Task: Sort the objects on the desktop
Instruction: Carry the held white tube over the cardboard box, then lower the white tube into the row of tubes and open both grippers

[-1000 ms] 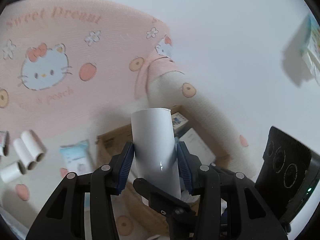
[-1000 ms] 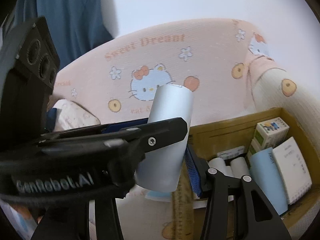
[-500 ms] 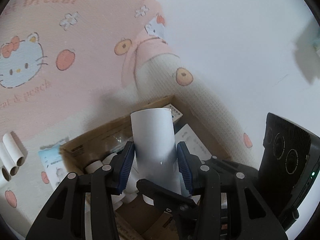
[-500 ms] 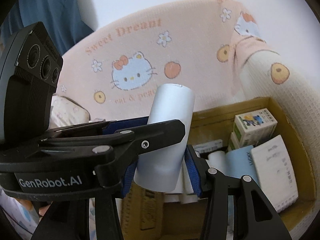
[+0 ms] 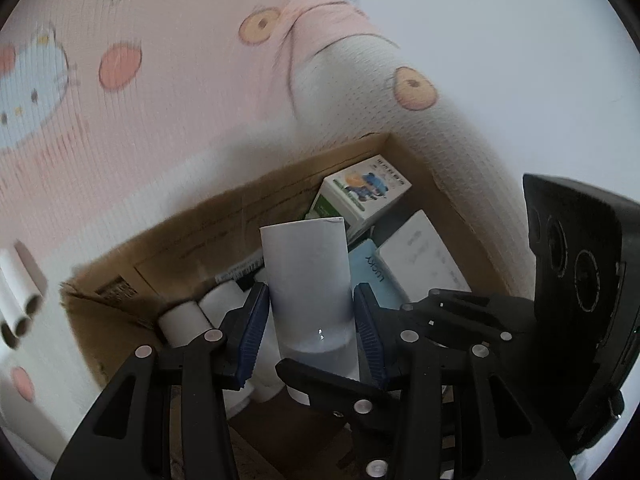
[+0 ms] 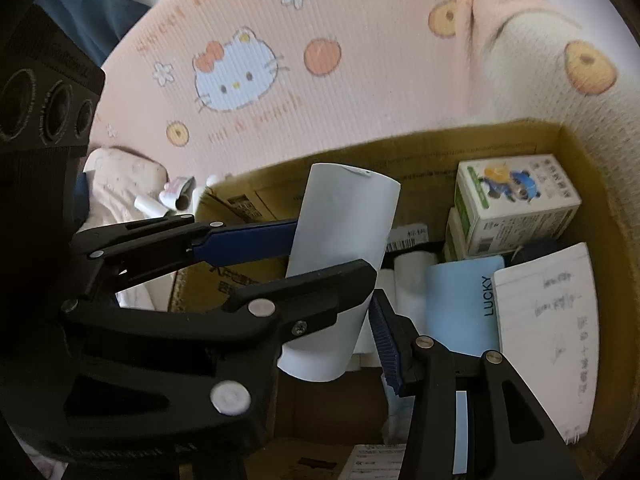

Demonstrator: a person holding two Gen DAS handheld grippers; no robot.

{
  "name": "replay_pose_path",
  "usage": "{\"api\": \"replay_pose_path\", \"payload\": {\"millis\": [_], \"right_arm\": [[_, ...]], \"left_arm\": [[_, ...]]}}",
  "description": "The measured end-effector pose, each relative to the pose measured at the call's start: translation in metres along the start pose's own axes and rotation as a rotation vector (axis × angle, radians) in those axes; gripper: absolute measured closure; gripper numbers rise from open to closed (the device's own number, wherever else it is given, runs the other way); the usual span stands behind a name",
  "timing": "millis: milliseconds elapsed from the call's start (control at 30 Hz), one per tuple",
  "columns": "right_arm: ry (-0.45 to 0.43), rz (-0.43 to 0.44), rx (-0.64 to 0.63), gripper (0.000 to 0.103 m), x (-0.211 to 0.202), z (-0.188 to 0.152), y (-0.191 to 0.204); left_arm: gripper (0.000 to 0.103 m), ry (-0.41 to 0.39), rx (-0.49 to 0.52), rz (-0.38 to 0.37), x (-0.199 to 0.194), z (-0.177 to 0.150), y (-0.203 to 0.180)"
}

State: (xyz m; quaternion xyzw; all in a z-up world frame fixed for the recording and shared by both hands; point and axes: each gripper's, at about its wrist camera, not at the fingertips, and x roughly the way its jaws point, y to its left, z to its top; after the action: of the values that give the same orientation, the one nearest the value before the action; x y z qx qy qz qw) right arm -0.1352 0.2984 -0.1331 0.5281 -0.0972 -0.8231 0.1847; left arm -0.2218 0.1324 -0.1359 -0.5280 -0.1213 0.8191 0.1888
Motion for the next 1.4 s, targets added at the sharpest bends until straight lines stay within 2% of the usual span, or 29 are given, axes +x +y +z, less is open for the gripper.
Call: {"api": "replay_pose_path", "payload": {"millis": [167,400,533,900,933,967,1000,1100,1167,1300,1367,1400], "right_arm": [[0.055,0.014,0.012,0.059,0.011,0.002,-0.014],[0.167,-0.027,0.004,0.059,0.031,0.007,-0.023],[0.188,-0.034,0.006,0.059,0.037,0.009,-0.028],[0.211,-0.09,-0.003,0.06,0.039,0.007,-0.027],[0.193,-0.096,0.003,0.066,0.036,0.005,-0.028],[0.178,-0.089,0.006,0.082,0.034,0.004,-0.028],[0.172,-0.089,0.011,0.085,0.032,0.003,-0.029],[0.173,-0.05,0.029,0.086,0.03,-0.003,-0.033],[0.185,-0.055,0.033,0.086,0.032,-0.006,-0.035],[0.198,-0.064,0.049,0.086,0.035,-0.009,-0.038],[0.199,-0.086,0.039,0.086,0.035,-0.01,-0.038],[0.204,-0.134,0.015,0.087,0.037,-0.011,-0.037]], "left_arm": [[0.056,0.073,-0.116,-0.061,0.02,0.004,0.018],[0.056,0.12,-0.166,-0.088,0.04,0.005,0.025],[0.056,0.157,-0.196,-0.049,0.049,0.007,0.027],[0.056,0.239,-0.348,-0.037,0.073,0.008,0.049],[0.056,0.235,-0.35,-0.031,0.073,0.009,0.049],[0.056,0.232,-0.35,-0.031,0.074,0.01,0.048],[0.056,0.232,-0.349,-0.028,0.075,0.01,0.049],[0.056,0.242,-0.36,-0.01,0.082,0.008,0.042],[0.056,0.268,-0.378,-0.015,0.087,0.006,0.042],[0.056,0.272,-0.387,-0.011,0.086,0.002,0.04],[0.056,0.263,-0.362,0.008,0.08,0.004,0.035],[0.056,0.251,-0.332,0.029,0.076,0.005,0.03]]}}
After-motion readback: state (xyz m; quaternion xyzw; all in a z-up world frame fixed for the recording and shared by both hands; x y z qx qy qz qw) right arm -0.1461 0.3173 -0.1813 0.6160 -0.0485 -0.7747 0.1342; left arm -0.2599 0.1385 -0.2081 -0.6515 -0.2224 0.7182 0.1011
